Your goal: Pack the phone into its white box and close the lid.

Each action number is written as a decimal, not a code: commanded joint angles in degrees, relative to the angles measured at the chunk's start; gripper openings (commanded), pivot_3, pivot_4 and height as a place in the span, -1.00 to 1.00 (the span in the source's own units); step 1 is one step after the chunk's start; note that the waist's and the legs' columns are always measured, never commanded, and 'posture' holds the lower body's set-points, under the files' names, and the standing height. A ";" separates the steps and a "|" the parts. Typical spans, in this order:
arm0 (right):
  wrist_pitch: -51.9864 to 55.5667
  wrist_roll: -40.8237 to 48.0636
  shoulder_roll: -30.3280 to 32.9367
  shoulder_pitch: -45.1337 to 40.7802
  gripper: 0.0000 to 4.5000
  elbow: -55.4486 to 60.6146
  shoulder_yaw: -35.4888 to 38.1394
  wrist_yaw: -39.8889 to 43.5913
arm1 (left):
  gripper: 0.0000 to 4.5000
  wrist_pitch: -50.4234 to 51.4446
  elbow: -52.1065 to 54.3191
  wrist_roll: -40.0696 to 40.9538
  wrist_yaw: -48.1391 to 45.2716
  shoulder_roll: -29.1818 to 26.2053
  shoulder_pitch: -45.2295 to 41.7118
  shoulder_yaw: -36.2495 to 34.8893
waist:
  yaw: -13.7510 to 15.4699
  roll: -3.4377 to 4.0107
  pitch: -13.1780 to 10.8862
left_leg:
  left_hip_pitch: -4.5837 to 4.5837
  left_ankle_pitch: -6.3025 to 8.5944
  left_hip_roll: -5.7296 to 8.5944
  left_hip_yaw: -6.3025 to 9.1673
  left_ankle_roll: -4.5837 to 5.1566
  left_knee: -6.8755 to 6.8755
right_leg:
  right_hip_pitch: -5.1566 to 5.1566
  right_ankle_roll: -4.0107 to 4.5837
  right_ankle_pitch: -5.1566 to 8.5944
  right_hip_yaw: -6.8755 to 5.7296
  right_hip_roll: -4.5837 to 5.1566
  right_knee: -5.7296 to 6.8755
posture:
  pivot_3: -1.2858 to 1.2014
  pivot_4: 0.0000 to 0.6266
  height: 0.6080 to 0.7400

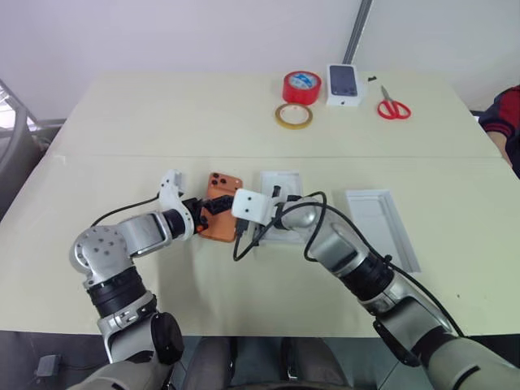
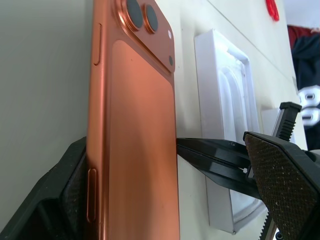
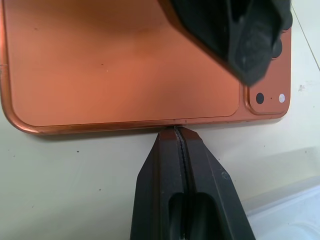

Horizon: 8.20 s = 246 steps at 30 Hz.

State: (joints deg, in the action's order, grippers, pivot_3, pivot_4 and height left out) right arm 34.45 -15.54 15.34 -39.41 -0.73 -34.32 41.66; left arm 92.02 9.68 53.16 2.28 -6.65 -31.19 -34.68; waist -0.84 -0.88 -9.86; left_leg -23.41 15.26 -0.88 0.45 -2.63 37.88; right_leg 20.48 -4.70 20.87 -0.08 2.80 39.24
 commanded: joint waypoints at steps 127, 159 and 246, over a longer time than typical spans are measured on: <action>10.61 9.53 34.20 21.16 -1.00 29.63 18.03 5.63 | -0.99 -36.51 -7.93 -27.59 -39.86 -6.77 -13.51 66.77 | 1.89 -0.24 -0.23 | -0.14 0.05 0.06 0.01 0.12 0.04 | -0.10 0.00 0.00 0.03 -0.02 -0.22 | 0.03 -0.52 1.00; 11.47 10.10 42.08 36.19 -1.00 33.99 31.70 6.62 | -0.99 -37.47 -18.91 -37.28 -40.89 5.09 -14.81 62.17 | 1.39 -0.07 -0.14 | -0.04 0.21 0.00 0.01 0.42 0.16 | -0.20 -0.01 0.00 0.05 -0.11 -0.19 | 0.03 -0.52 1.00; 24.77 128.54 12.92 17.48 -0.97 24.08 43.18 -72.54 | -1.00 -63.30 -3.16 -31.95 -54.40 -20.15 0.48 44.90 | 0.09 0.33 -0.19 | -0.38 0.43 -0.06 -0.13 0.82 0.28 | 0.07 -0.09 -0.04 0.05 -0.04 -0.15 | 0.03 -0.52 1.00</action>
State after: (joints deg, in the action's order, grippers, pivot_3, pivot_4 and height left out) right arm 62.41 111.20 28.29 -23.94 19.14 9.60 -29.06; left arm 30.00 5.92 21.78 -52.20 -26.92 -29.92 10.29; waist -0.75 -0.55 -10.06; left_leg -23.80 15.69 -0.95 0.34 -1.80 38.15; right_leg 20.56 -4.79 20.83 -0.02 2.74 39.10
